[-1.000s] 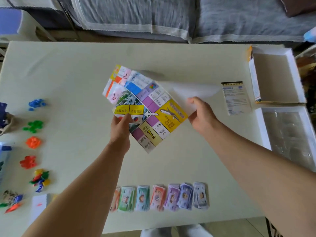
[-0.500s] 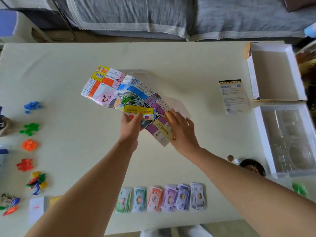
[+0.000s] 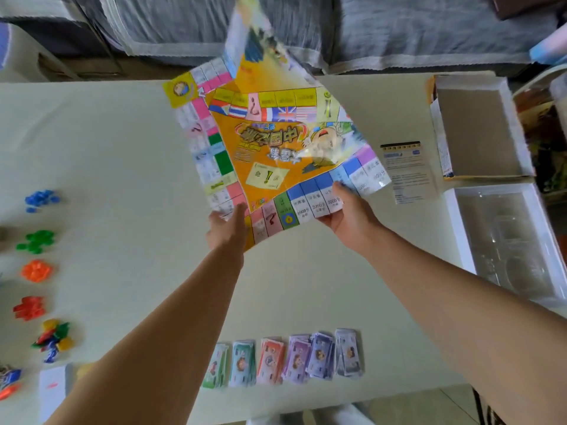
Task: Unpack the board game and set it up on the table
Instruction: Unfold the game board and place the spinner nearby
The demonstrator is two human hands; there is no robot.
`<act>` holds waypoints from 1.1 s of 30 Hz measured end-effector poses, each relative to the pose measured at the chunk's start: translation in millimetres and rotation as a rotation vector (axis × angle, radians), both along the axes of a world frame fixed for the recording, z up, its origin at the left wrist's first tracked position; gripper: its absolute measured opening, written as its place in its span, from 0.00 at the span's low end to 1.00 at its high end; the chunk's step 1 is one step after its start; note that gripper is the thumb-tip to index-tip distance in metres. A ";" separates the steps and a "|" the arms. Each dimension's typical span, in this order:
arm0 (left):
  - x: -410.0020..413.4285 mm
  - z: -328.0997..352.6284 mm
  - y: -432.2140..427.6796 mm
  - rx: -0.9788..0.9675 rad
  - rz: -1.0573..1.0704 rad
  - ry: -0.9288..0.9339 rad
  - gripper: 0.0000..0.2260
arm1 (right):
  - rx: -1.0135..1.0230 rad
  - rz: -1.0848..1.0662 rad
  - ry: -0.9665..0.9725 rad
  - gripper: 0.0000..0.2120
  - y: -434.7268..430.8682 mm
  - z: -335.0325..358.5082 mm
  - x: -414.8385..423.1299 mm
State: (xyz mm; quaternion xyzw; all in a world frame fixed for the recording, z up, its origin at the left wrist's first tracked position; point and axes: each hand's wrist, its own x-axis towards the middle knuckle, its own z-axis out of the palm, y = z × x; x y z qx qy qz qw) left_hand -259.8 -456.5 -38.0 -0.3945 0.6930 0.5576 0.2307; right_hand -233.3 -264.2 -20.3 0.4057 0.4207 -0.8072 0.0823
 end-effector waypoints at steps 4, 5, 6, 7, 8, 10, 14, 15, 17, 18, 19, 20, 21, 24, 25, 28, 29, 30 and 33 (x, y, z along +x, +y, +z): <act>6.4 -15.9 -12.7 0.004 0.132 -0.168 0.12 | 0.003 0.023 -0.052 0.05 9.1 -12.7 14.4; 7.9 -16.5 -15.0 -0.002 0.145 -0.166 0.08 | 0.022 0.031 -0.069 0.05 10.6 -16.2 16.3; 8.9 -17.2 -16.6 -0.007 0.145 -0.146 0.04 | 0.041 0.040 -0.080 0.03 11.5 -18.5 17.8; 9.8 -18.7 -18.2 -0.005 0.144 -0.129 0.04 | 0.056 0.046 -0.086 0.02 11.1 -21.0 19.1; 10.0 -18.0 -18.6 0.011 0.143 -0.118 0.05 | 0.065 0.044 -0.079 0.02 10.6 -22.3 19.4; 10.5 -16.9 -17.5 0.033 0.137 -0.082 0.05 | 0.060 0.055 -0.052 0.02 8.5 -23.6 18.2; 13.0 -14.3 -7.2 0.109 0.176 -0.014 0.07 | -0.053 0.175 -0.147 0.10 -2.7 -25.3 18.4; 14.0 -14.1 -3.7 0.128 0.186 -0.007 0.07 | -0.083 0.243 -0.203 0.11 -7.4 -26.3 20.1; 16.0 -15.3 2.1 0.160 0.203 -0.002 0.06 | -0.123 0.388 -0.257 0.11 -19.3 -30.0 23.4; 17.5 -17.6 4.8 0.183 0.205 -0.002 0.06 | -0.137 0.424 -0.259 0.10 -26.0 -31.5 24.4; 19.4 -19.5 7.4 0.213 0.202 -0.004 0.06 | -0.140 0.427 -0.259 0.08 -32.9 -32.4 24.9; 21.6 -20.6 9.4 0.241 0.189 -0.014 0.06 | -0.124 0.408 -0.265 0.07 -39.7 -35.7 24.4; 23.8 -20.9 11.6 0.260 0.167 -0.032 0.06 | -0.083 0.388 -0.277 0.06 -45.5 -38.4 24.2; 29.7 -19.6 13.6 0.291 0.093 -0.094 0.09 | 0.070 0.344 -0.335 0.12 -52.1 -50.8 24.1; 30.9 -19.0 12.7 0.304 0.078 -0.110 0.09 | 0.098 0.336 -0.346 0.15 -51.6 -53.9 25.4; 31.5 -21.5 4.9 0.339 0.106 -0.111 0.07 | 0.215 0.403 -0.328 0.17 -41.6 -61.0 32.3; 30.6 -23.7 1.1 0.338 0.134 -0.101 0.05 | 0.257 0.441 -0.315 0.18 -35.9 -61.5 34.9; 29.2 -24.8 -3.2 0.333 0.175 -0.092 0.04 | 0.288 0.474 -0.306 0.19 -29.6 -62.7 37.3; 23.9 -29.5 -15.5 0.303 0.286 -0.089 0.09 | 0.354 0.571 -0.305 0.18 -10.9 -61.9 45.4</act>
